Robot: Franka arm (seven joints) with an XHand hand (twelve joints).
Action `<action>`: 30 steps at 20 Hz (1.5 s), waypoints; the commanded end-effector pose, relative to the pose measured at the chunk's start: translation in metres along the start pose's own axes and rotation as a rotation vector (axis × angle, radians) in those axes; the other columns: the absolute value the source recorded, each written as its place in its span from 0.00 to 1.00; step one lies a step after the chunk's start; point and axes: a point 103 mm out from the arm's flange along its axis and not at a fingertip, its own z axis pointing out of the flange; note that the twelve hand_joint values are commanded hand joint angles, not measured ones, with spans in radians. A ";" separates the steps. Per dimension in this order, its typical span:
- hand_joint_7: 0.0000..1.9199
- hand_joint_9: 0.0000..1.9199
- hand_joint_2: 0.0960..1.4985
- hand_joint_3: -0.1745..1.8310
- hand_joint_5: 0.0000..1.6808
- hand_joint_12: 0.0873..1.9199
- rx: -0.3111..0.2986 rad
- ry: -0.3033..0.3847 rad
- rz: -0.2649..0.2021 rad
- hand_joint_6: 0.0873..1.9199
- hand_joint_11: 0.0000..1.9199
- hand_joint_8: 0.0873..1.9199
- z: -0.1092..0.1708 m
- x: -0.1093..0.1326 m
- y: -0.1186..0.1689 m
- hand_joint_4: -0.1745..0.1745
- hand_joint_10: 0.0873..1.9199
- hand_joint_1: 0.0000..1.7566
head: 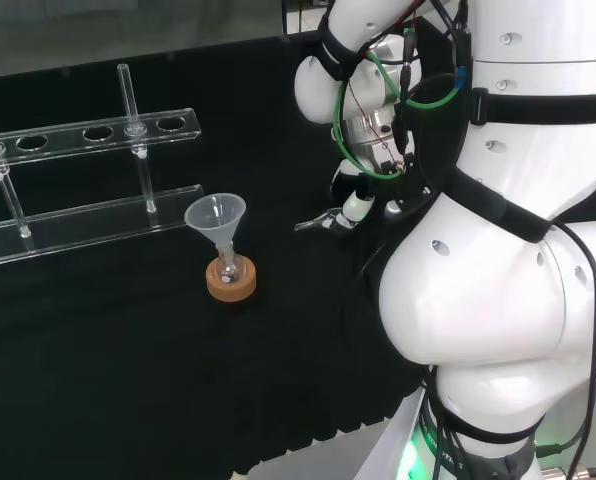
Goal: Pick up the weighing funnel.
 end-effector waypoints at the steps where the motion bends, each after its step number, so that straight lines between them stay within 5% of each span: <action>1: 0.46 0.25 0.47 0.12 0.46 0.66 -0.005 0.010 -0.007 0.01 0.00 0.19 -0.001 0.004 0.001 0.67 0.27 0.44; 12: 0.56 0.33 0.46 0.15 0.52 0.67 0.005 0.016 -0.004 0.21 0.00 0.15 0.002 0.010 0.000 0.82 0.20 0.45; 23: 0.60 0.36 0.45 0.16 0.58 0.69 -0.017 0.056 0.012 0.25 0.00 0.16 0.005 0.014 -0.004 0.99 0.19 0.47; 30: 0.65 0.40 0.44 0.19 0.64 0.71 -0.055 0.077 0.031 0.24 0.00 0.17 0.004 0.016 -0.009 1.00 0.17 0.49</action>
